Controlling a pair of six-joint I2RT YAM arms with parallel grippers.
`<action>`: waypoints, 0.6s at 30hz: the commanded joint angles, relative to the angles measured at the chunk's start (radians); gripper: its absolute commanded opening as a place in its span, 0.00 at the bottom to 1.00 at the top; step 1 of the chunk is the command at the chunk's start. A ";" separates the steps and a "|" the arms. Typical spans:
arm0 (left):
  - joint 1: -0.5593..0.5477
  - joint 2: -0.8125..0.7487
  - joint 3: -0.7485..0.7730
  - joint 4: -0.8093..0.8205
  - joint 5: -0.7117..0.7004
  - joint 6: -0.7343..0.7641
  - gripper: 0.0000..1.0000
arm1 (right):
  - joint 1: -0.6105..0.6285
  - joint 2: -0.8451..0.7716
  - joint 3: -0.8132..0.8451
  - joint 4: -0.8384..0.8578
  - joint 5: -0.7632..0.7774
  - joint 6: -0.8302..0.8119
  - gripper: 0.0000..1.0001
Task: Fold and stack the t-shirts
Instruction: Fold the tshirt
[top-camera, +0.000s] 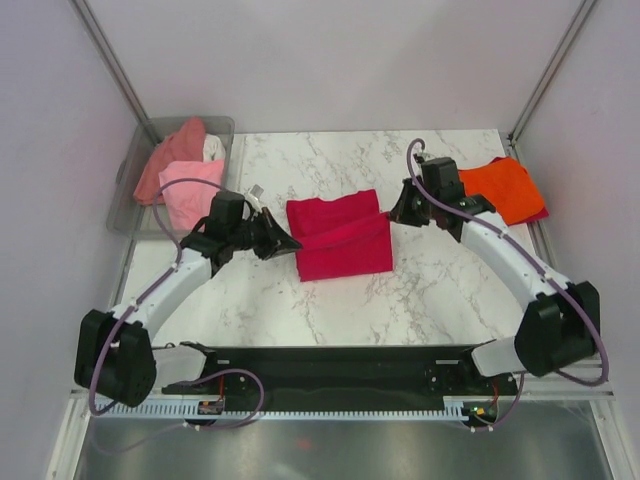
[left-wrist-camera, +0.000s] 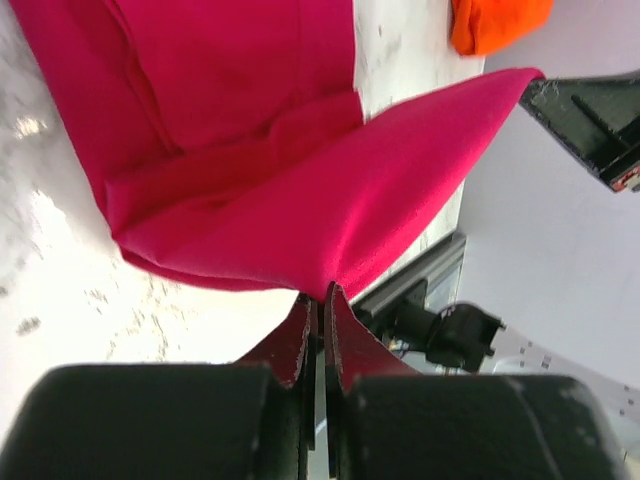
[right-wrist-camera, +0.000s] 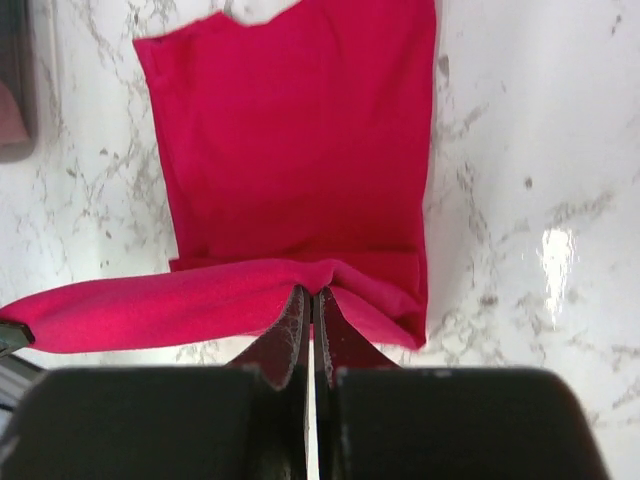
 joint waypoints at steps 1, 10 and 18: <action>0.055 0.093 0.101 0.034 0.000 0.036 0.02 | -0.026 0.111 0.123 0.069 0.049 -0.027 0.00; 0.173 0.520 0.388 0.084 0.000 0.050 0.11 | -0.054 0.503 0.448 0.155 -0.012 -0.034 0.50; 0.187 0.666 0.519 0.100 -0.026 0.086 1.00 | -0.069 0.593 0.456 0.311 -0.052 -0.041 0.87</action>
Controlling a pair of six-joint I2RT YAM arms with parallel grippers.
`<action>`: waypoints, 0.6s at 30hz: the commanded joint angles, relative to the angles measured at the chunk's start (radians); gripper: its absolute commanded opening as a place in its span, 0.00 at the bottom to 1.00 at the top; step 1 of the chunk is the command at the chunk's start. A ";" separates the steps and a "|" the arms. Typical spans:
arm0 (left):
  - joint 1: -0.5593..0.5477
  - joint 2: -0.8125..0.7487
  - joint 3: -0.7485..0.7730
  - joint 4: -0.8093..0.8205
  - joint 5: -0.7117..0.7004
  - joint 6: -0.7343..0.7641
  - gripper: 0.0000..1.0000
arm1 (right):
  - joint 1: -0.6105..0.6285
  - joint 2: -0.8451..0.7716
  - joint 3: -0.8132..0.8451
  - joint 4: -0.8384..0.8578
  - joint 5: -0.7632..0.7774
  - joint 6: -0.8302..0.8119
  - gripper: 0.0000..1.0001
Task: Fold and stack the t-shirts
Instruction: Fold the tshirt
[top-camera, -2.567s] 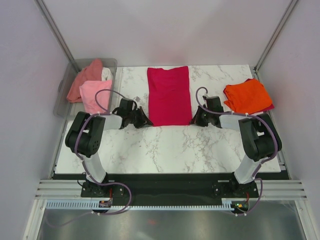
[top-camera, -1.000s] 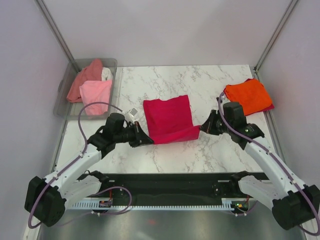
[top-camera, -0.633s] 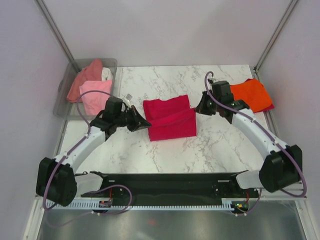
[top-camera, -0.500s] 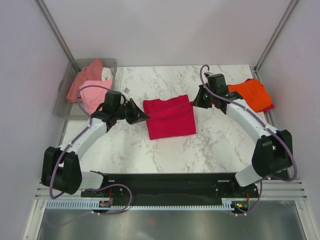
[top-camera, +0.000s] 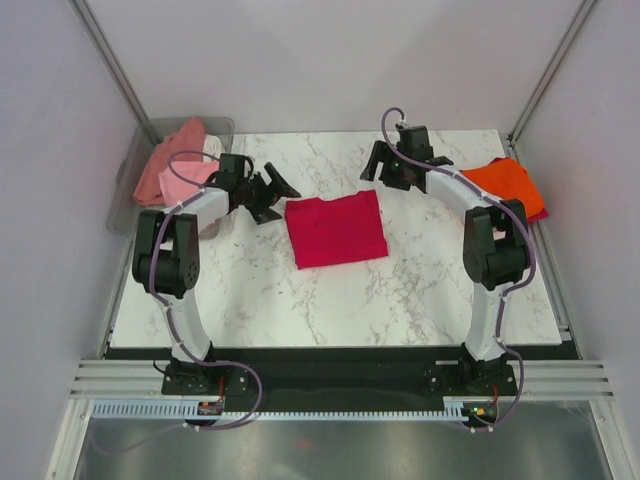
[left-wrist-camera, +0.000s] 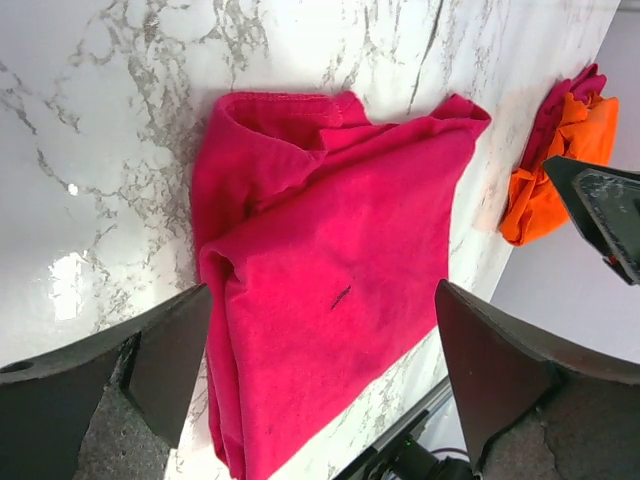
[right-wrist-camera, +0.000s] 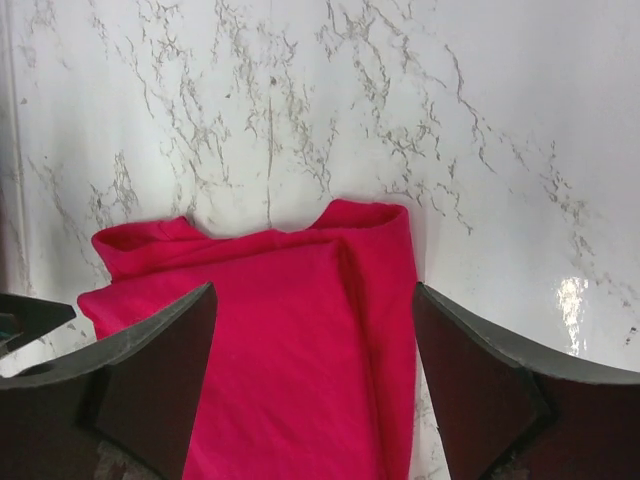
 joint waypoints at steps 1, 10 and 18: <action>-0.014 -0.100 0.006 0.030 -0.036 0.061 1.00 | -0.001 -0.109 -0.073 0.130 -0.031 -0.032 0.86; -0.091 -0.313 -0.254 0.112 -0.217 0.157 1.00 | -0.001 -0.221 -0.355 0.156 -0.045 -0.064 0.85; -0.113 -0.355 -0.475 0.384 -0.263 0.212 1.00 | 0.007 -0.272 -0.567 0.348 0.003 -0.010 0.86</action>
